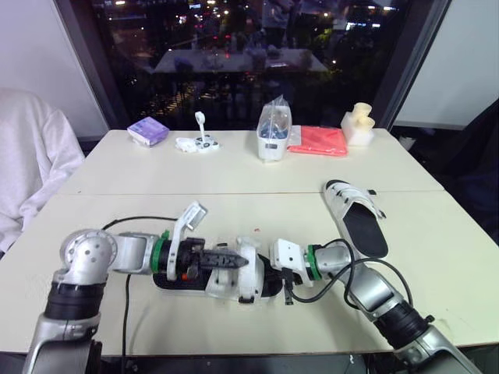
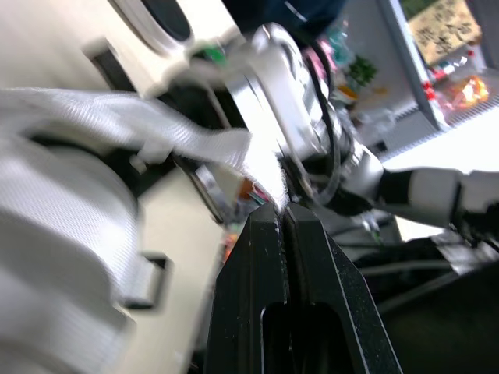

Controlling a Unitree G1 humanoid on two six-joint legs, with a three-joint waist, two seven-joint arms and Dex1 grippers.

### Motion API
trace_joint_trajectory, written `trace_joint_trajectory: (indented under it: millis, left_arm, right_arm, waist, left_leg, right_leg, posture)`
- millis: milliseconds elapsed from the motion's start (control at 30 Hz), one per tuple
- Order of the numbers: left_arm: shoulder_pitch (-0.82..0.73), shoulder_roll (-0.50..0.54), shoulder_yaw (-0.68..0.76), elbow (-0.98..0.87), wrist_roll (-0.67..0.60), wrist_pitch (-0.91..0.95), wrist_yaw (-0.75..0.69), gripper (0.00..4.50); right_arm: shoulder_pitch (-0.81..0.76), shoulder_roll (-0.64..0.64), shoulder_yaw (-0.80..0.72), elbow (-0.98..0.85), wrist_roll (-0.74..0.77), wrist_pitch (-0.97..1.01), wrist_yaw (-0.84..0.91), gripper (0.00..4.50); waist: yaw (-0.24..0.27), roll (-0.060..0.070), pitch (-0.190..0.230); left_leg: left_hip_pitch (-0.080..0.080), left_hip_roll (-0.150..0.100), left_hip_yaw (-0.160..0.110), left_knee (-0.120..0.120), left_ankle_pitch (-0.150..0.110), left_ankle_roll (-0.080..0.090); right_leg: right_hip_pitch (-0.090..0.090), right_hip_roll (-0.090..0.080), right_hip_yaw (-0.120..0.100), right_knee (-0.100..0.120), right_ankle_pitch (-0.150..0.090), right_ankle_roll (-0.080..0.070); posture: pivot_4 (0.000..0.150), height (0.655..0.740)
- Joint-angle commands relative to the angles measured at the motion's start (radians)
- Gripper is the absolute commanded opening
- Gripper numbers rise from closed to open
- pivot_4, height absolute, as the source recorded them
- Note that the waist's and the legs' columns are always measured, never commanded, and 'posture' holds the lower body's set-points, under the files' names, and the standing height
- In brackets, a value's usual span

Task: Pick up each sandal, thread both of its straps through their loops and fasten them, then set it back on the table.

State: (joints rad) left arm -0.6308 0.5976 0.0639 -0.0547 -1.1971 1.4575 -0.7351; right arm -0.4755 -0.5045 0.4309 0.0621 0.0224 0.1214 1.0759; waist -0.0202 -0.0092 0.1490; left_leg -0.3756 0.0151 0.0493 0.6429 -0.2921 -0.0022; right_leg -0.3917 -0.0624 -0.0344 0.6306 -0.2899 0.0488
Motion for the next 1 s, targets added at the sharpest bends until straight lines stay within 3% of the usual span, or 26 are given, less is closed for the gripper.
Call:
trace_joint_trajectory:
  millis: [33,433,1000]
  left_arm:
    - [-0.063,0.018,-0.064,0.081,0.102,-0.093,-0.117,0.05]
    - [-0.118,0.016,-0.267,0.196,0.335,-0.271,-0.422,0.05]
    - [-0.103,-0.01,-0.299,0.208,0.467,-0.344,-0.517,0.05]
  right_arm:
    - [0.031,-0.008,0.057,0.121,-0.081,0.034,-0.009,0.0]
    - [0.038,-0.014,0.054,0.114,-0.084,0.033,-0.012,0.0]
    - [0.05,-0.025,0.048,0.098,-0.082,0.045,-0.013,0.0]
  waist:
    - [-0.001,0.0,0.0]
    - [0.0,0.0,0.0]
    - [0.002,0.0,0.0]
  left_leg:
    - [0.0,0.0,0.0,0.0,0.0,0.0]
    - [0.0,0.0,0.001,-0.012,0.005,-0.004]
    - [0.0,0.0,0.001,-0.011,0.006,-0.003]
  right_leg:
    - [0.0,0.0,0.0,0.0,0.0,0.0]
    - [-0.004,0.0,0.0,0.0,0.0,0.0]
    - [-0.003,0.0,0.0,0.0,0.0,0.0]
  posture:
    - [0.15,0.74]
    - [0.15,0.74]
    - [0.15,0.74]
